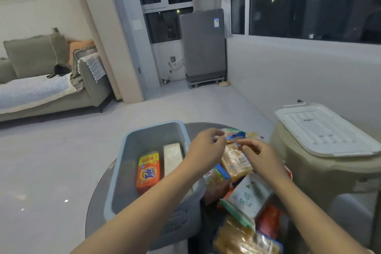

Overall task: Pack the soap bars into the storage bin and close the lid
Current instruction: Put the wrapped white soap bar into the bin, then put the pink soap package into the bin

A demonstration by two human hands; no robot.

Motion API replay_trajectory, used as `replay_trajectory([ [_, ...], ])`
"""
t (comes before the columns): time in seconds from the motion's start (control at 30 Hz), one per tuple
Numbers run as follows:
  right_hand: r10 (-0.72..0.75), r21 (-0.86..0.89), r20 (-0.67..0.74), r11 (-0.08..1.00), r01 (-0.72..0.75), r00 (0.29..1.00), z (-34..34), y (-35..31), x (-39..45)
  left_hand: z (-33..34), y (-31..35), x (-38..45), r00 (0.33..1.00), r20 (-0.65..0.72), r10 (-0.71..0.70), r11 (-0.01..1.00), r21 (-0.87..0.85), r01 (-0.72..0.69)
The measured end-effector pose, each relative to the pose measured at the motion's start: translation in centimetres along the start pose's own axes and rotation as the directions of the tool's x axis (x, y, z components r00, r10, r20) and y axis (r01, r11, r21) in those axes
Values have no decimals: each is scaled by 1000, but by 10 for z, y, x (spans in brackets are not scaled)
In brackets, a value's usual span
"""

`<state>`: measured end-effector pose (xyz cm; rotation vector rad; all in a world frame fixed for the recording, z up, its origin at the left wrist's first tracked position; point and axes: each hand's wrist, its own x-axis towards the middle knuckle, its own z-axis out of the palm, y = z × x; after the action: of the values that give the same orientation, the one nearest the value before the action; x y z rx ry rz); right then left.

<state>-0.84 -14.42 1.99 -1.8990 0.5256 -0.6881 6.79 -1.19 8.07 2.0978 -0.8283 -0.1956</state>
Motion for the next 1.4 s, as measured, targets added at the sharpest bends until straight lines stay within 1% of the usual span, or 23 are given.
replay_trajectory([
  [0.07,-4,-1,-46,1000,4,999,-10,9,1,13,9,2,1000,2,0,999,-49,0],
  [0.13,31,-18,-88,999,-33,996,-18,19,4,27,16,4,1000,7,-30,994,-102,30],
  [0.27,129,-226,-124,962,-154,984,-29,34,19,58,22,6,987,88,-136,973,-177,150],
  [0.33,164,-242,-116,952,-188,980,-35,37,23,74,18,9,980,124,-156,969,-173,176],
  [0.4,199,-218,-95,952,-215,976,-39,39,24,86,13,11,971,118,-209,957,-179,227],
  [0.5,230,-228,-32,946,-232,973,-42,42,24,100,6,16,950,128,-286,919,-246,309],
  [0.57,256,-239,-13,938,-252,966,-40,44,24,107,3,18,942,149,-300,904,-271,331],
  [0.63,276,-208,-24,939,-275,961,-40,45,24,112,2,21,942,144,-304,902,-276,333],
  [0.7,306,-137,-48,941,-310,951,-40,44,23,115,2,21,945,138,-298,901,-286,326],
  [0.8,262,-72,-132,959,-273,956,-42,41,22,114,-1,16,956,124,-265,889,-352,292],
  [0.9,218,-44,-195,972,-231,956,-41,36,15,109,-2,10,978,50,-203,864,-460,203],
  [0.97,219,-1,-201,975,-224,955,-36,33,7,103,-2,7,990,-7,-144,885,-449,126],
  [1.03,251,82,-191,967,-239,949,-30,30,-4,97,-5,3,993,-30,-111,904,-419,88],
  [1.1,263,108,-171,963,-247,950,-25,29,-15,90,-11,-5,991,-6,-132,890,-442,115],
  [1.23,277,6,-117,960,-278,954,-16,30,-42,81,-28,-22,978,73,-196,877,-433,208],
  [1.33,304,-5,-138,952,-307,943,-8,30,-61,78,-38,-29,981,92,-173,890,-411,195],
  [1.4,326,26,-153,945,-326,933,-5,29,-71,75,-40,-33,982,112,-151,907,-381,183],
])
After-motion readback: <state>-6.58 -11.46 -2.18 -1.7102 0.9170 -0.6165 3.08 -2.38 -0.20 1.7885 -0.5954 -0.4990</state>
